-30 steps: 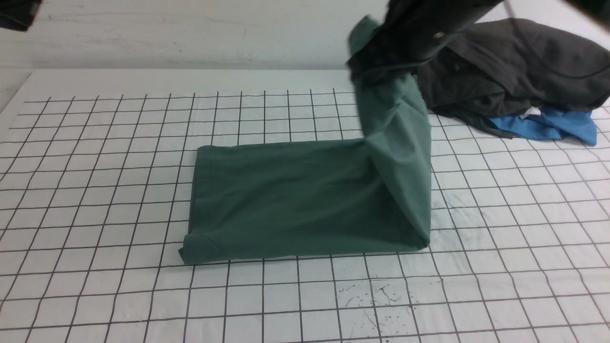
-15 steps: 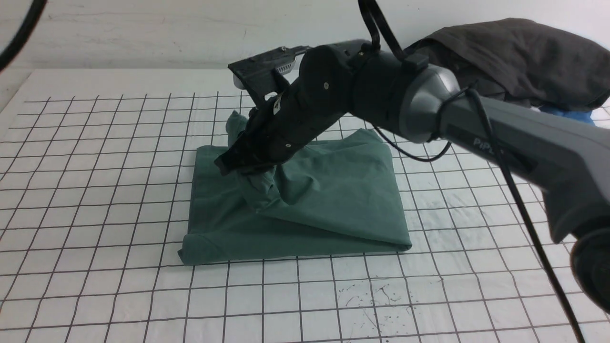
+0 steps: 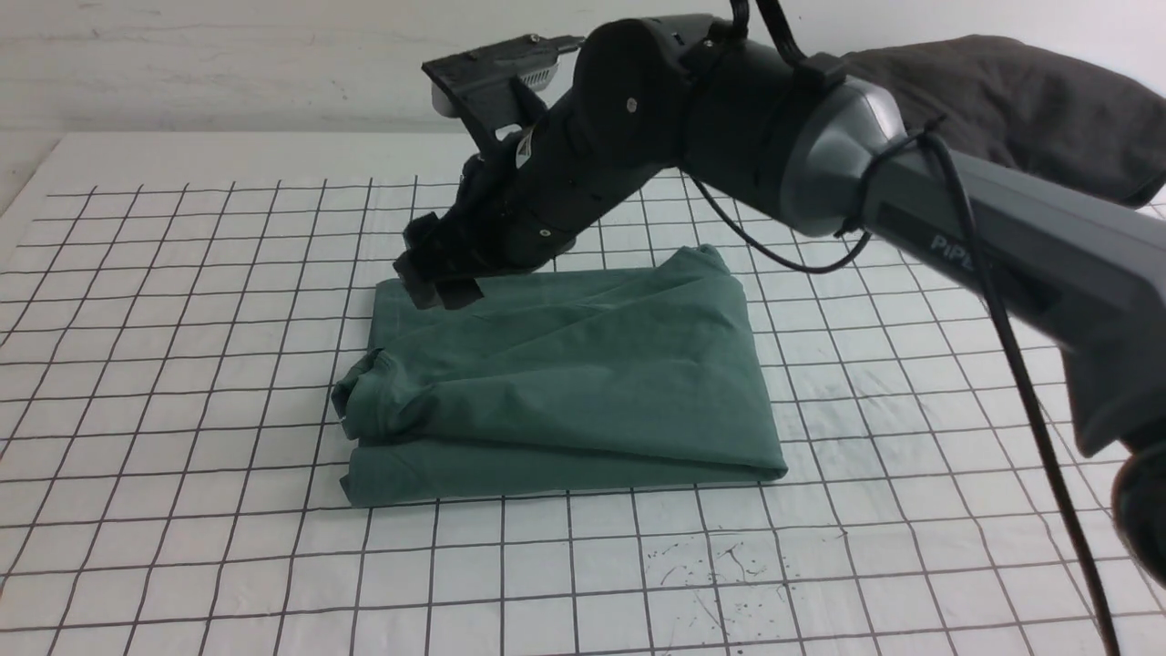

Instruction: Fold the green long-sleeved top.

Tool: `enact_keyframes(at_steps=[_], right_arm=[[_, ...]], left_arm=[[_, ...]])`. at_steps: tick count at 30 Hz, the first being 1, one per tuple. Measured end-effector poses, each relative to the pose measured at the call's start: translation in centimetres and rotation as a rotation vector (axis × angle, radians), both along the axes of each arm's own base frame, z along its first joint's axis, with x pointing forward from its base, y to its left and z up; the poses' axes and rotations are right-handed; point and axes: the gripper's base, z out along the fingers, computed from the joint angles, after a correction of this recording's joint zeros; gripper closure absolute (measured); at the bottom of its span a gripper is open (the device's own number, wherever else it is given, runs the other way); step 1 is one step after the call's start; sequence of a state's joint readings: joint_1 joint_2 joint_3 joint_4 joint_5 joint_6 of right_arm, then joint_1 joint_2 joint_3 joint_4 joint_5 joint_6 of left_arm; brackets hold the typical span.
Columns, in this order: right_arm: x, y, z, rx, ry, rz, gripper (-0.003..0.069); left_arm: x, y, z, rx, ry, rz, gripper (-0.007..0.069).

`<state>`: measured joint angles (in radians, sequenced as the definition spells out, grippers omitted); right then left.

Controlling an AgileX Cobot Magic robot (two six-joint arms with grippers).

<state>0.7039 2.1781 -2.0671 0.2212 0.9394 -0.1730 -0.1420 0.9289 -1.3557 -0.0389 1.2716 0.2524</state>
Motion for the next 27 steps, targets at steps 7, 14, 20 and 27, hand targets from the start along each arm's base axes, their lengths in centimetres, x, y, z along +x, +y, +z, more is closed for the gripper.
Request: enact_keyframes(at_steps=[7,14,20,27], right_arm=[[1.0,0.8,-5.5,-0.065,0.116,-0.043,0.0449],[0.0,2.4,-10.2,-0.093,0.252,0.032,0.0657],[0.1,2.7,-8.1,-0.086,0.232,0.068,0.067],[0.3,2.5,-5.1,-0.106,0.178,0.106,0.0563]], left_arm=[[0.0,0.0,-0.3,0.002,0.013,0.0,0.0613],[0.6,-0.1,-2.6,0.013,0.09,0.0,0.0613],[1.1,-0.1,-3.2,0.01,0.075,0.002,0.0613],[1.2,-0.2,-3.1,0.007,0.058,0.002,0.0613]])
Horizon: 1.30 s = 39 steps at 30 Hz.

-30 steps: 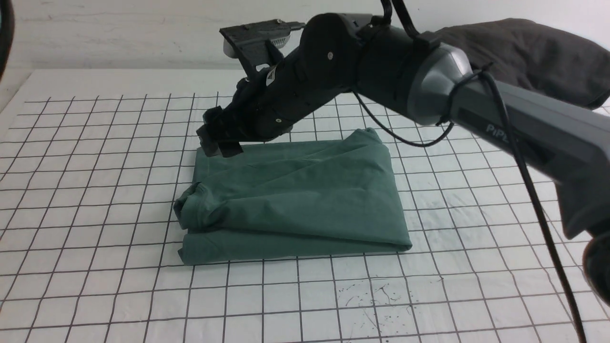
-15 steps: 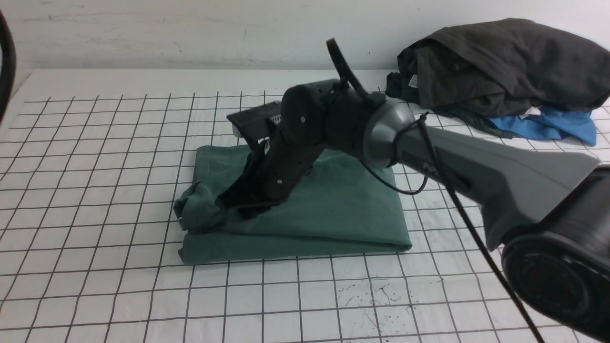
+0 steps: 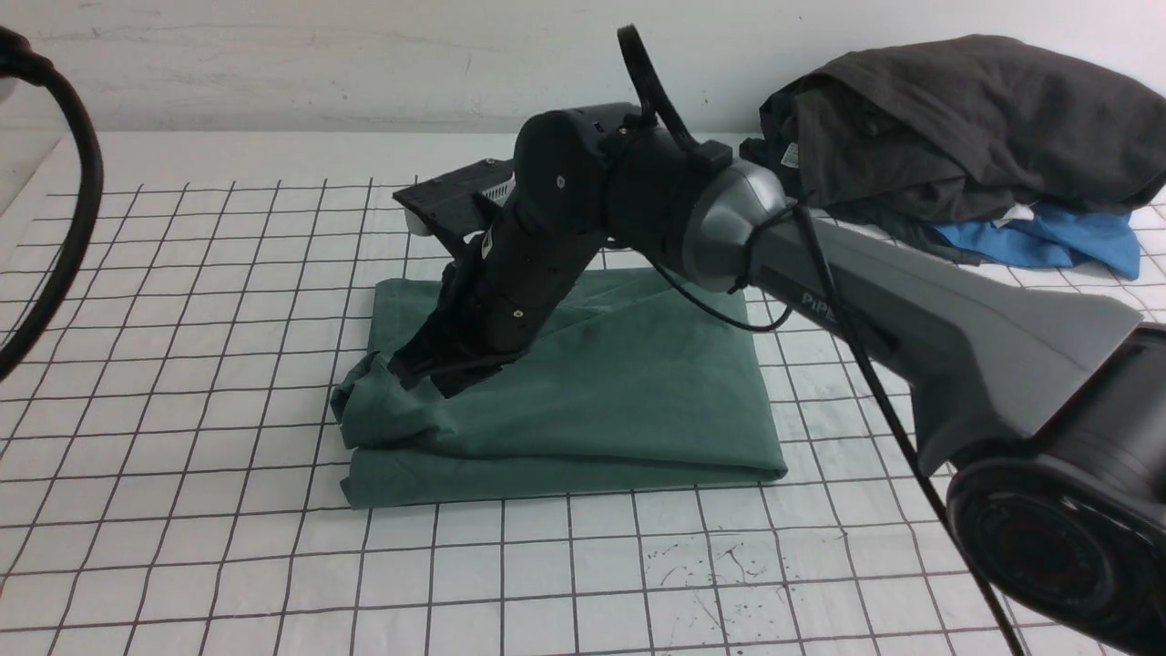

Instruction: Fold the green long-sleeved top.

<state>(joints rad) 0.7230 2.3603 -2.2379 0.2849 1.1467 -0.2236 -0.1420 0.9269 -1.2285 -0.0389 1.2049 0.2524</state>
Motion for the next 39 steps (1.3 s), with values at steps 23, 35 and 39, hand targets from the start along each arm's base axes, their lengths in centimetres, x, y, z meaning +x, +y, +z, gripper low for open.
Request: enact_keyframes(at_steps=[23,35,39], right_arm=[[-10.7,-13.3,16.7,0.003,-0.162,-0.023,0.0621],[-22.2,-22.8,18.4,0.185,-0.472,-0.073,0.0669],[-24.8,-25.1,18.6,0.288,-0.626,-0.096,0.0669]], left_arm=[[-12.9,2.6,-7.7,-0.122,-0.255,0.173,0.0613],[-14.0,2.7,-11.0,-0.144,-0.32,0.172,0.0613],[-14.0,2.7,-11.0,-0.144,-0.322,0.171,0.0613]])
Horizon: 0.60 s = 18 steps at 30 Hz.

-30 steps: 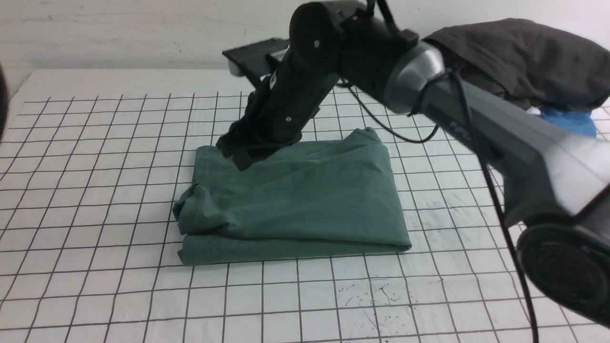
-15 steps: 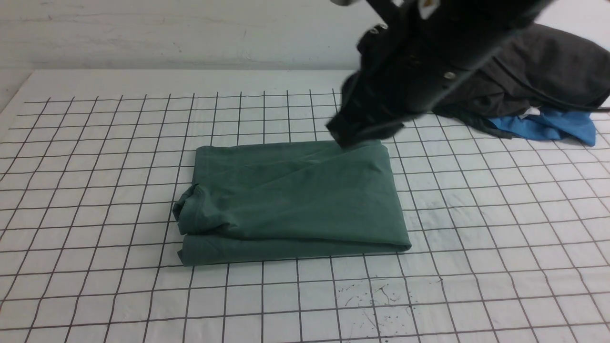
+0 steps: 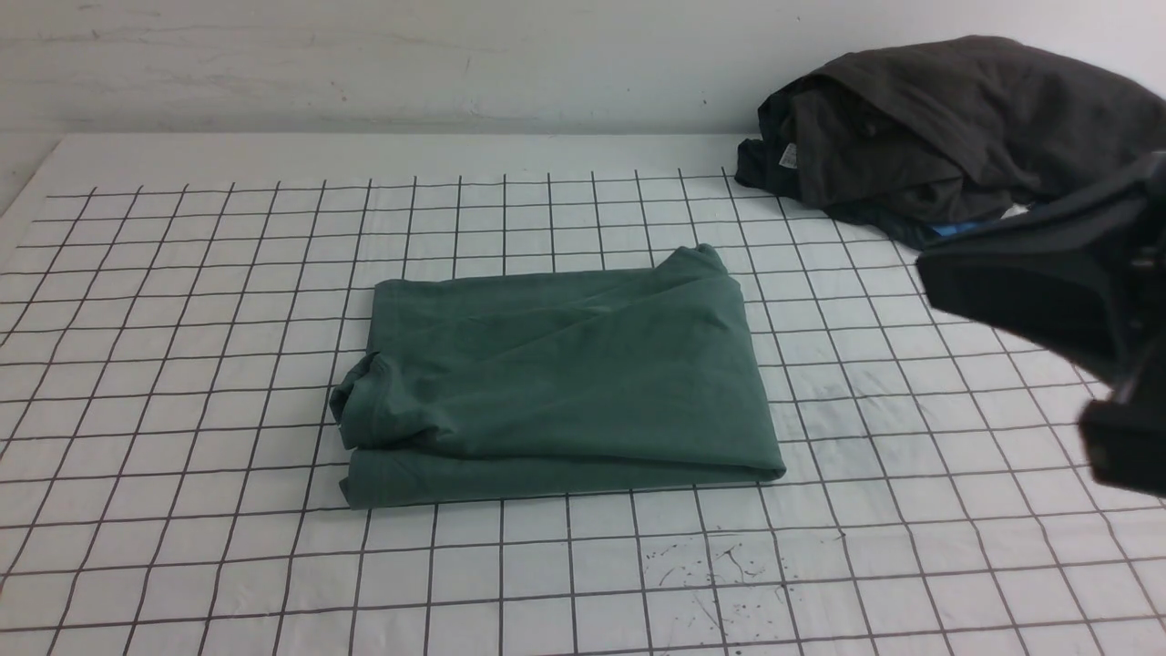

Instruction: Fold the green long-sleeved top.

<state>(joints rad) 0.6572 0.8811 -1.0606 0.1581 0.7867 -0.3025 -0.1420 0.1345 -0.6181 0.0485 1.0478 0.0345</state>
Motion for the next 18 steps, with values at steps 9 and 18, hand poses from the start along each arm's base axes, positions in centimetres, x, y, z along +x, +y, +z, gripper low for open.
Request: enact_keyframes(at_steps=[9,18], right_arm=[[-3.8,-3.1,-0.8,0.116,-0.145,-0.014,0.0669],[-4.4,-3.7,-1.2,0.077,-0.146,-0.016,0.0669]], left_arm=[[0.0,0.0,0.0,-0.001,0.0,0.0,0.0613],[0.0,0.0,0.0,-0.001,0.0,0.0,0.0613]])
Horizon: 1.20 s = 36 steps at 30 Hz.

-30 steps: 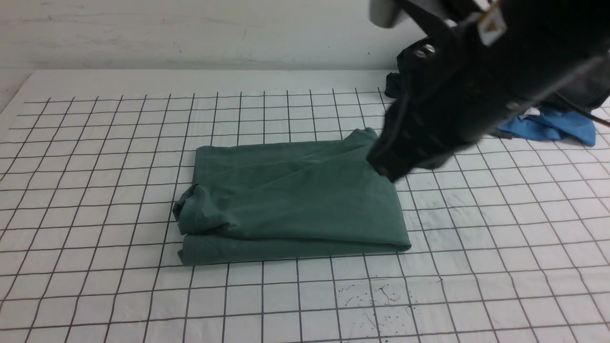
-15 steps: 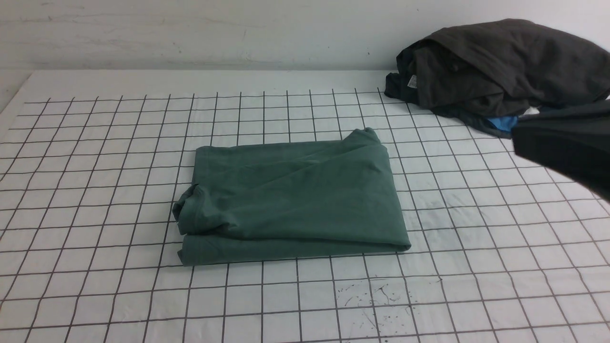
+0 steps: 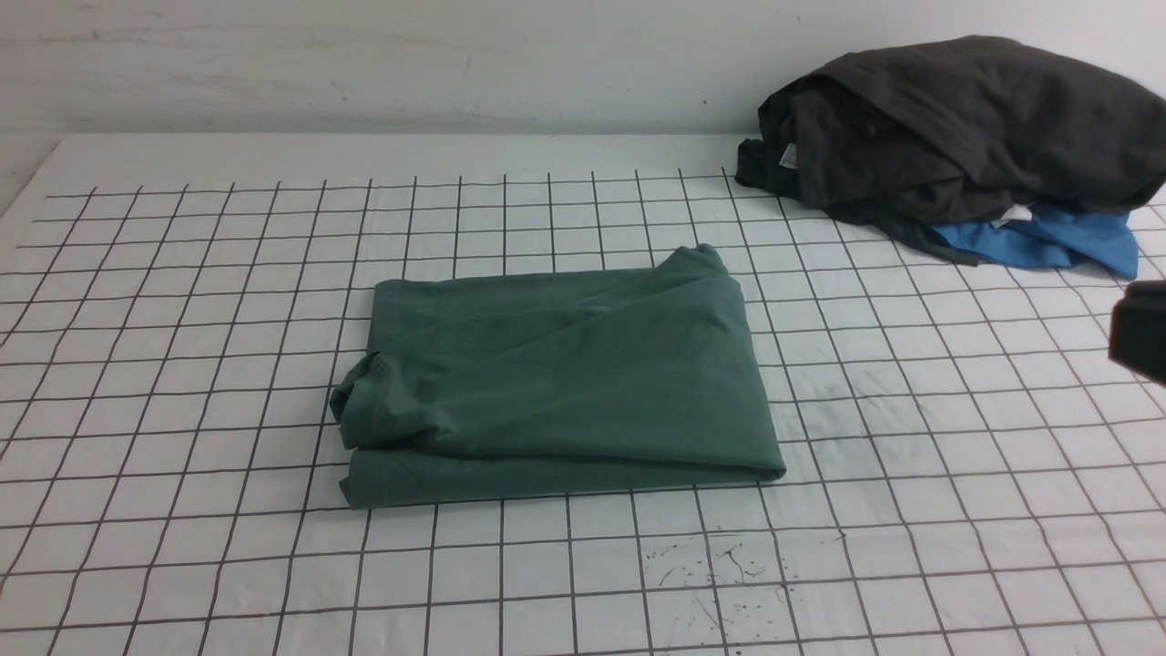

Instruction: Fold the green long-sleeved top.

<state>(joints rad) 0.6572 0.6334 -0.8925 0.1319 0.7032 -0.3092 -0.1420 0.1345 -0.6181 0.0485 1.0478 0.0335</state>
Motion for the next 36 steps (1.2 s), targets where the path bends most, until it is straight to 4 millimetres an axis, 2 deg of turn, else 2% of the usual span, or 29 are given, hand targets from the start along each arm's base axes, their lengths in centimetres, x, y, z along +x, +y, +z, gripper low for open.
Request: enact_keyframes(at_steps=[9,11,15,18,19,21,27,29,30,33,36], right_arm=[[0.1,0.1,-0.1,0.01,-0.005,-0.001,0.0669],[0.4,0.3,-0.8,0.052,-0.011,-0.01,0.0669],[0.6,-0.1,-4.1,0.2,-0.033,-0.069,0.0669],[0.3,-1.4,-7.2,0.305,-0.039,-0.166,0.0669],[0.3,-1.5,-7.5,0.317,-0.033,-0.175,0.0669],[-0.4,-3.2,-11.3,0.374,-0.006,-0.298,0.0669],[-2.1,-6.0,-17.8,0.435,-0.02,-0.574,0.0669],[-2.4,-6.3,-18.6,0.437,-0.021,-0.614,0.0669],[-2.8,-6.7,-20.0,0.424,-0.022,-0.681,0.0669],[-2.9,-7.2,-21.7,0.377,0.02,-0.771,0.0669],[-2.9,-7.5,-22.0,0.344,0.018,-0.807,0.0669]], left_arm=[[0.0,0.0,0.0,-0.001,0.0,0.0,0.0613],[0.0,0.0,0.0,-0.001,0.0,0.0,0.0613],[0.0,0.0,0.0,-0.001,0.0,0.0,0.0613],[0.0,0.0,0.0,-0.001,0.0,0.0,0.0613],[0.0,0.0,0.0,-0.001,0.0,0.0,0.0613],[0.0,0.0,0.0,-0.002,0.0,0.0,0.0613],[0.0,0.0,0.0,-0.002,0.0,-0.001,0.0613],[0.0,0.0,0.0,-0.003,0.0,-0.001,0.0613],[0.0,0.0,0.0,-0.004,0.0,-0.002,0.0613],[0.0,0.0,0.0,-0.005,-0.001,-0.002,0.0613],[0.0,0.0,0.0,-0.006,-0.001,-0.003,0.0613]])
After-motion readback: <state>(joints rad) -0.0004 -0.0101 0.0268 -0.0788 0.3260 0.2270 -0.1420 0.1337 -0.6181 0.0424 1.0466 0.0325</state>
